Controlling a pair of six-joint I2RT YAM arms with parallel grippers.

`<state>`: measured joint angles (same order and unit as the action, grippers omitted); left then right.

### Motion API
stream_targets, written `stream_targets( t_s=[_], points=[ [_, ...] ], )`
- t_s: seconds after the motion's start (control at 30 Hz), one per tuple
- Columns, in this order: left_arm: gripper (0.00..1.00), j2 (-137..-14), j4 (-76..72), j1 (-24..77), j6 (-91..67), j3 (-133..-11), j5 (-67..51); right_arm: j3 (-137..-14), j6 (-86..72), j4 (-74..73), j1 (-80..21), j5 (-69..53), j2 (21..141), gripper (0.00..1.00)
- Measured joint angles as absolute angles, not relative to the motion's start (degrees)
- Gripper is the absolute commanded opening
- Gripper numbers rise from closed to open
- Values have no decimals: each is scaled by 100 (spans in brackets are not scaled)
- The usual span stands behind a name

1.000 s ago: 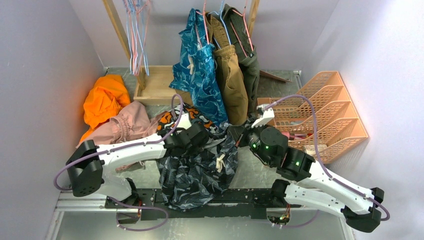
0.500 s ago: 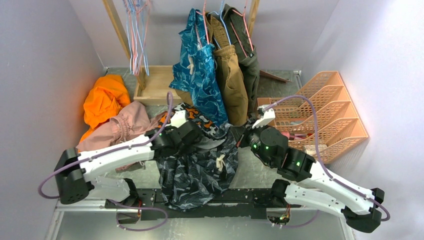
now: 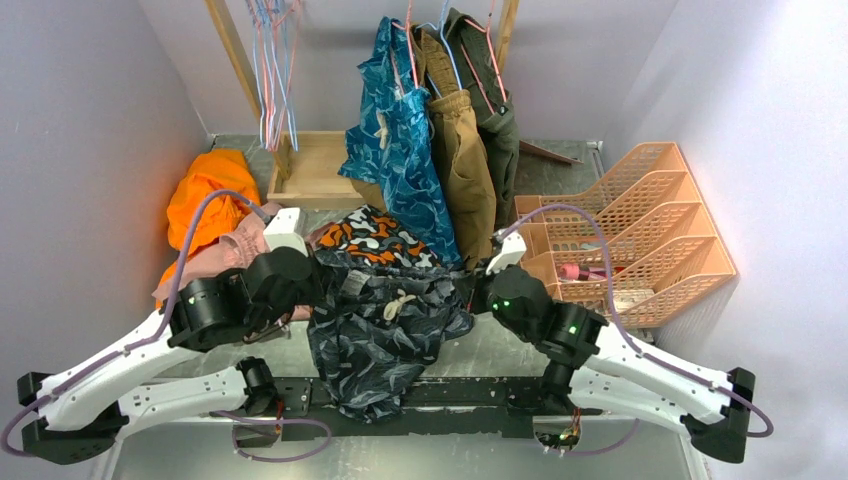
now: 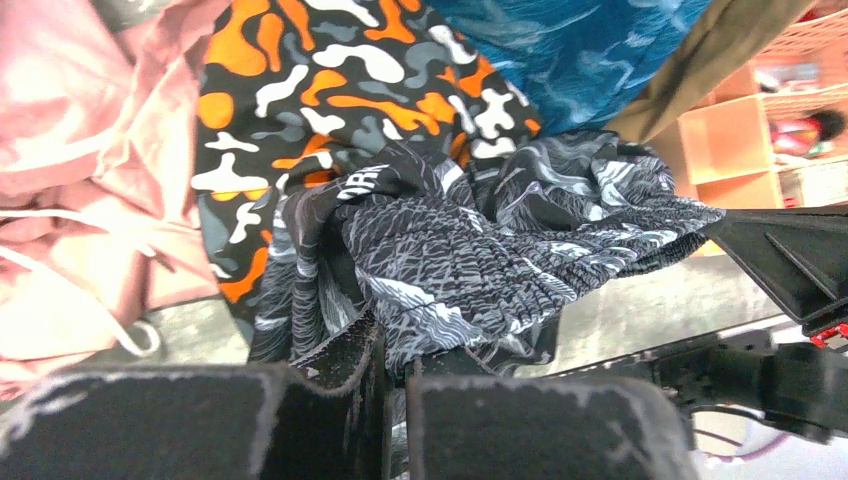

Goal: Place the shorts on the hanger
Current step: Adjust the shorts at the center of the board.

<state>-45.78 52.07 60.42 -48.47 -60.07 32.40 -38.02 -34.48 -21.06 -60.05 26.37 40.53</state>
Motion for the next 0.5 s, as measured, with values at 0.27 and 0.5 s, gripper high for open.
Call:
stream_targets(
  t_s=[0.27, 0.5],
  points=[
    [7, -4810, 5642, 6040, -4493, -6025, 3459, -3533, -3548, -1839, -6005, 2001, 4729, 41],
    [7, -5146, 5673, 6040, -4311, -6025, 3599, -3712, -3127, -2047, -6005, 1603, 4842, 65]
  ],
)
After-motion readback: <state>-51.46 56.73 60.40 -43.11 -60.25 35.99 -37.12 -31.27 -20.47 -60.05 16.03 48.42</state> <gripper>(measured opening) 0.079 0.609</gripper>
